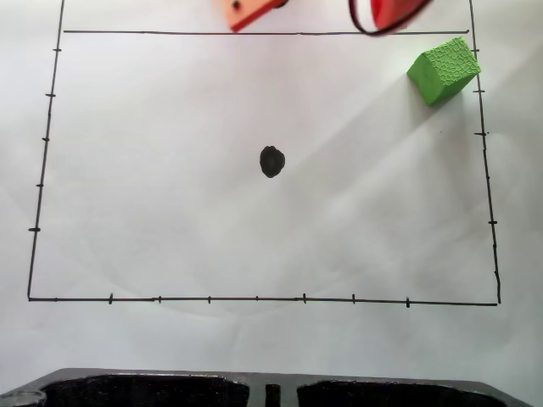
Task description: Grasp the colored block, Place it on the black dot, and then return the arm to the default position.
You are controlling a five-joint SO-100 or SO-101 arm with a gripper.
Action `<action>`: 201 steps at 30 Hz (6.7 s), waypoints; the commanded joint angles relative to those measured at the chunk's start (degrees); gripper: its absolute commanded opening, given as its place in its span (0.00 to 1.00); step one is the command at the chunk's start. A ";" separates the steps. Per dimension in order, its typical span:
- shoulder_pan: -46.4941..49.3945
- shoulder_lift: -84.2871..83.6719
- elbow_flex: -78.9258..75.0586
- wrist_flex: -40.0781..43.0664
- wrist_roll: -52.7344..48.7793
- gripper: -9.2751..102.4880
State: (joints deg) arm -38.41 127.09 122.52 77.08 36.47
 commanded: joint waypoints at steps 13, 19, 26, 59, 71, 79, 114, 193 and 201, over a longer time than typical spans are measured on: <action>-11.87 -6.86 -6.06 0.09 10.37 0.26; -12.04 -9.93 -6.06 -1.32 9.84 0.34; -11.60 -13.89 -6.06 -3.60 6.94 0.37; -15.12 -25.75 -6.42 -13.10 9.05 0.38; -15.82 -28.30 -6.42 -14.06 8.61 0.32; -16.00 -28.48 -6.50 -15.73 8.61 0.25; 1.41 -12.74 -6.15 -7.91 -5.62 0.15; 38.76 11.78 2.90 0.79 -39.73 0.48; 38.23 28.21 17.58 -5.36 -43.15 0.34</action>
State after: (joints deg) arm 0.18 149.77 136.14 74.27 -5.54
